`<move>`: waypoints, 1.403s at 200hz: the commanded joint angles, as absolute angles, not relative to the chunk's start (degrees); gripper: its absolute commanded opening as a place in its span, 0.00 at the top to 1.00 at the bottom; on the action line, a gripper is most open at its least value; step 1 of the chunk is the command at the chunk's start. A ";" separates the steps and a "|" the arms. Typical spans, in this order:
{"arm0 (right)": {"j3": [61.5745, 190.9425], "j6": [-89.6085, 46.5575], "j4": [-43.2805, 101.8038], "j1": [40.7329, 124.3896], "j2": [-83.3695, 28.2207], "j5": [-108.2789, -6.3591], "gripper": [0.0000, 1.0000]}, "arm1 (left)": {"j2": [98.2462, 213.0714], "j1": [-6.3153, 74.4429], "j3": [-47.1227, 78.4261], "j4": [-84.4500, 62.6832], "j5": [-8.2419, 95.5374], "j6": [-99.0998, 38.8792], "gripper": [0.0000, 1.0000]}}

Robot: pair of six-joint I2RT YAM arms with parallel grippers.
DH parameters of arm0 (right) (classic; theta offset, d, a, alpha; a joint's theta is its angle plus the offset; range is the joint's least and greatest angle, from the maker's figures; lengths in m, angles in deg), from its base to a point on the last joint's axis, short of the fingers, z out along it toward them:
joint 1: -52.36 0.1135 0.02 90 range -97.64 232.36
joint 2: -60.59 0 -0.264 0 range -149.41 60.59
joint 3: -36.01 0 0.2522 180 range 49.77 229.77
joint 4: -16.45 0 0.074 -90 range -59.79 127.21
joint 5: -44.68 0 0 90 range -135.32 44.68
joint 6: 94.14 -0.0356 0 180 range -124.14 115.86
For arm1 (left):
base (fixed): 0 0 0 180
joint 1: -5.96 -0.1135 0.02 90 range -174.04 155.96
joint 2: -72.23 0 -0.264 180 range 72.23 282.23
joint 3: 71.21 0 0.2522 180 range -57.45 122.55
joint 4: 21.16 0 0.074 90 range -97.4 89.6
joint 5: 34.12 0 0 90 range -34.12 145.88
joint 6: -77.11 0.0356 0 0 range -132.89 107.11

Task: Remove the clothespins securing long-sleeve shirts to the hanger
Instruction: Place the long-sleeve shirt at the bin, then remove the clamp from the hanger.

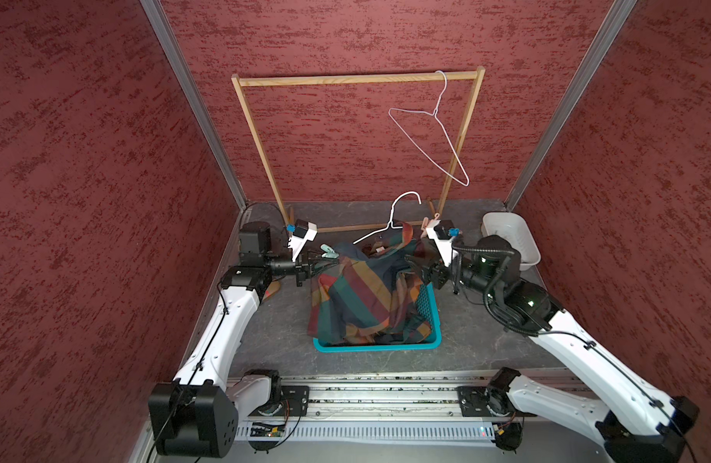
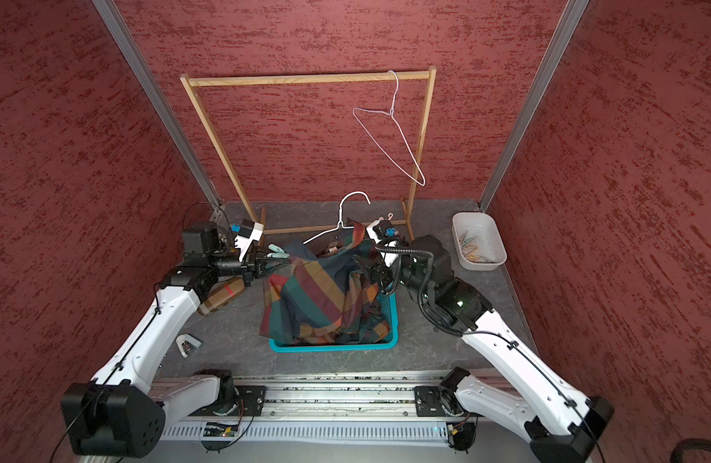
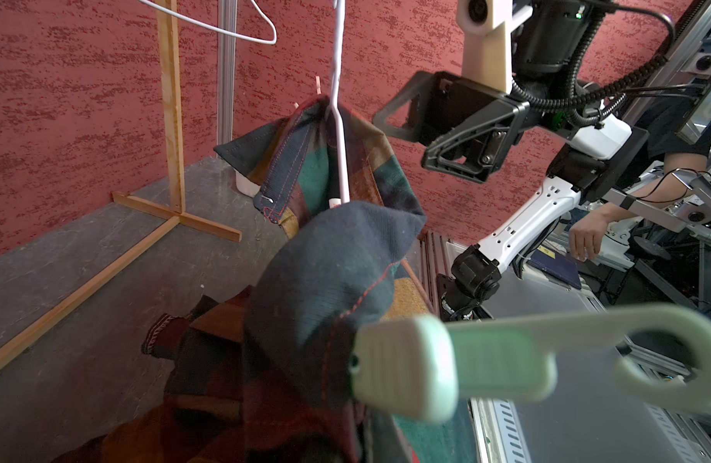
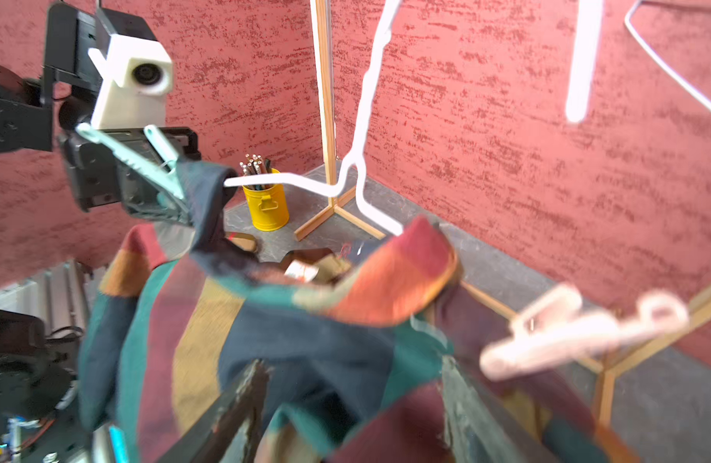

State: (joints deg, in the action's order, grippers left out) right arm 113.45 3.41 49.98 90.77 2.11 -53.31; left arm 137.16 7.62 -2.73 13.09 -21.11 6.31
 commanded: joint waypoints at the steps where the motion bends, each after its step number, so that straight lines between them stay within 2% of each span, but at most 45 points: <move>1: 117.29 10.81 50.37 90.68 -0.81 -50.79 0.29 | 137.28 7.33 -1.14 16.85 -23.44 10.76 1.00; 81: 123.67 19.46 52.10 90.35 -7.26 -46.37 0.28 | 137.97 7.52 0.19 20.25 -24.10 13.49 1.00; 163: 125.48 22.17 51.41 87.35 -14.14 -55.55 0.29 | 137.45 7.65 1.11 22.37 -25.64 15.71 1.00; 177: 125.69 22.57 51.43 87.10 -14.57 -57.15 0.34 | 137.27 7.68 1.15 22.27 -25.56 15.85 1.00; 207: 125.07 23.67 50.69 87.10 -14.34 -58.95 0.59 | 137.62 7.70 1.47 22.34 -25.43 15.56 1.00; 259: 122.53 25.57 47.70 87.09 -12.80 -59.19 0.83 | 137.33 7.67 2.20 21.26 -23.68 14.07 1.00; 264: 122.45 25.73 47.70 87.08 -12.80 -59.11 0.86 | 137.21 7.66 2.19 20.82 -23.32 13.58 0.96; 272: 122.36 26.07 47.69 87.08 -12.83 -59.01 0.91 | 137.02 7.63 2.14 19.98 -22.70 12.68 0.85; 276: 122.35 26.11 47.69 87.08 -12.87 -58.97 0.94 | 136.85 7.65 2.12 19.53 -22.26 12.21 0.75; 280: 122.28 26.29 47.77 87.08 -12.87 -58.97 0.96 | 136.68 7.64 2.08 18.91 -21.67 11.66 0.60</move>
State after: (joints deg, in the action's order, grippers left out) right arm 122.69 27.39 51.10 87.28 -13.97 -58.12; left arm 138.20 7.53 0.85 21.85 -21.40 13.17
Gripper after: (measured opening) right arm 0.096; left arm 0.132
